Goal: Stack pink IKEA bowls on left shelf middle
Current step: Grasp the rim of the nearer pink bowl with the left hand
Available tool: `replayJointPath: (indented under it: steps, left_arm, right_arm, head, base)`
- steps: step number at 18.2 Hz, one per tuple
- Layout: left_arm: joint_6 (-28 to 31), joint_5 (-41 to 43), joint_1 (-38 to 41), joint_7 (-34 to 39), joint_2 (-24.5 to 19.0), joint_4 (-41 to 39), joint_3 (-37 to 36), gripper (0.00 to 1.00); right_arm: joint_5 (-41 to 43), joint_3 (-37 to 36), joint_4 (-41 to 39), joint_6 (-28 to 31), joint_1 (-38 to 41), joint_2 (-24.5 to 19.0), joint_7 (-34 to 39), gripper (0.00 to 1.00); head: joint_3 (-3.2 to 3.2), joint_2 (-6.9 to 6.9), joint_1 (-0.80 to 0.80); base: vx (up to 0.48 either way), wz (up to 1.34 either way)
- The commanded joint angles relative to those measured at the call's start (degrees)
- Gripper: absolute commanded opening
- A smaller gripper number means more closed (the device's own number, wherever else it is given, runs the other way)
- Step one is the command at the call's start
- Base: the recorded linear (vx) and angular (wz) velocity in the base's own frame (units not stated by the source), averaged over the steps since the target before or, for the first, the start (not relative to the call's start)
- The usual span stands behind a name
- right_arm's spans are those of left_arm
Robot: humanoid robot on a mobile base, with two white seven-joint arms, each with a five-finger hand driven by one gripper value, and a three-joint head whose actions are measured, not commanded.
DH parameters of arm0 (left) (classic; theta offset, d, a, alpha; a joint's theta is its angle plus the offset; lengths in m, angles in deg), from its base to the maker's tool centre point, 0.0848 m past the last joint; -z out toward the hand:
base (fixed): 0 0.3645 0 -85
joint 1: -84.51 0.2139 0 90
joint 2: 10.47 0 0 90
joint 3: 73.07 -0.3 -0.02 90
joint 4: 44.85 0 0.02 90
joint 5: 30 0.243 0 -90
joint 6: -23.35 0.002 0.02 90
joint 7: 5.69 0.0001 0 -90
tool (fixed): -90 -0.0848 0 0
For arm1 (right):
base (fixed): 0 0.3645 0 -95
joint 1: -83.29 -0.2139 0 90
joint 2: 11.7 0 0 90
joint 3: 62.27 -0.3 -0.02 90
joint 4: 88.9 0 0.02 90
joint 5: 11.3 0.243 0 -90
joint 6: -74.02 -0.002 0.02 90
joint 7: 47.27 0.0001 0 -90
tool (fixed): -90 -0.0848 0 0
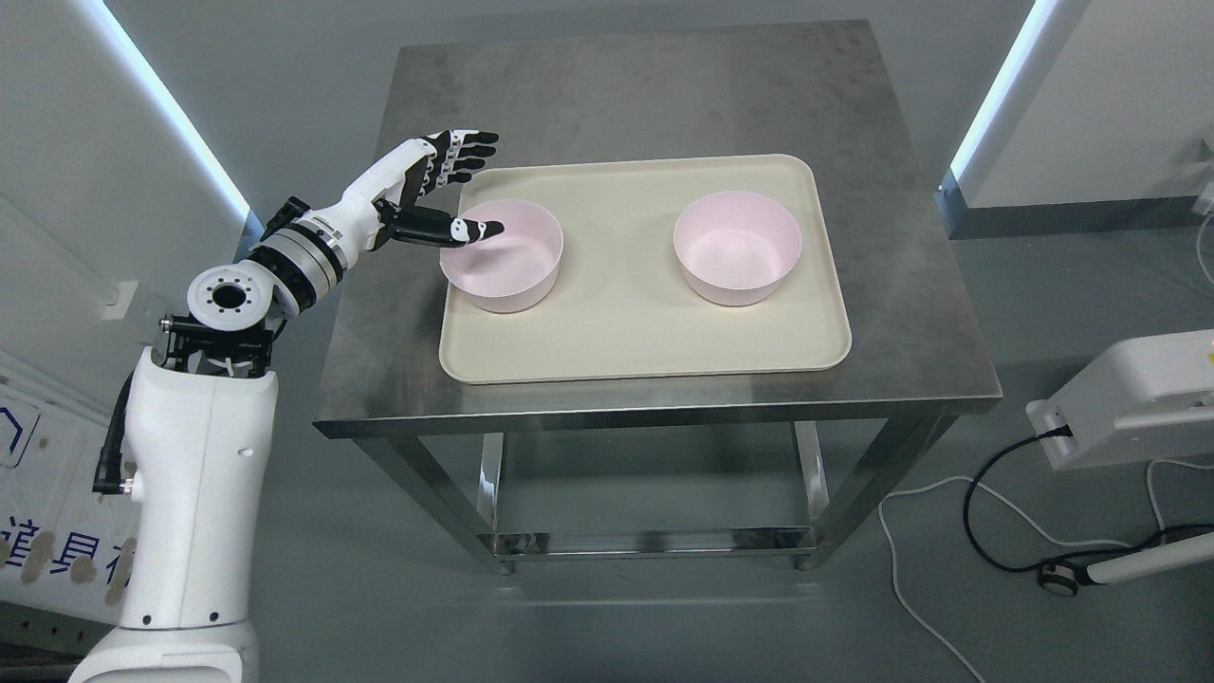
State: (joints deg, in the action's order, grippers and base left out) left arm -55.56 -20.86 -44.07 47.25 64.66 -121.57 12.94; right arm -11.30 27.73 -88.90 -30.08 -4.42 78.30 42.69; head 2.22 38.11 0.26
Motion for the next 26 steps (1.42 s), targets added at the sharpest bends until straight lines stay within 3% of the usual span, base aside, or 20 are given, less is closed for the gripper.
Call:
replayJointPath:
  steps: [1,5,9,16,22,26]
  left_arm:
    - [0.0,1.9,0.0,0.1,2.4,2.2,-3.6,0.69]
    - [-0.6,7.1,-0.5,0.5,3.2,2.6,-5.6,0.63]
    - [-3.4,11.4,-1.7,0.5,3.7,3.2,-5.7,0.50]
    - [-10.5,21.5,-1.9,0.5,3.6,4.0,-6.5,0.44]
    - [-14.7,22.8,-2.0,0.5,3.6,4.4,-6.4,0.19]
    - [-16.4,22.8,-2.0,0.5,3.7,4.8,-6.1,0.07]
  right_arm:
    - [0.1,-0.3,-1.0,0.0,0.0,1.0,0.0,1.00]
    - [0.1,-0.3,-1.0,0.0,0.0,1.0,0.0,1.00]
    - [0.1,-0.3,-1.0,0.0,0.0,1.0,0.0,1.00]
    - [0.1,-0.3,-1.0,0.0,0.0,1.0,0.0,1.00]
    - [0.1,-0.3,-1.0,0.0,0.0,1.0,0.0,1.00]
    - [0.1,-0.3,-1.0,0.0,0.0,1.0,0.0,1.00]
  head:
    - [0.00,0.00,0.00]
    - [0.00,0.00,0.00]
    - [0.00,0.00,0.00]
    - [0.00,0.00,0.00]
    - [0.00,0.00,0.00]
    - [0.00,0.00,0.00]
  base:
    - [0.000,0.00]
    - [0.000,0.00]
    - [0.000,0.00]
    - [0.000,0.00]
    - [0.000,0.00]
    - [0.000,0.00]
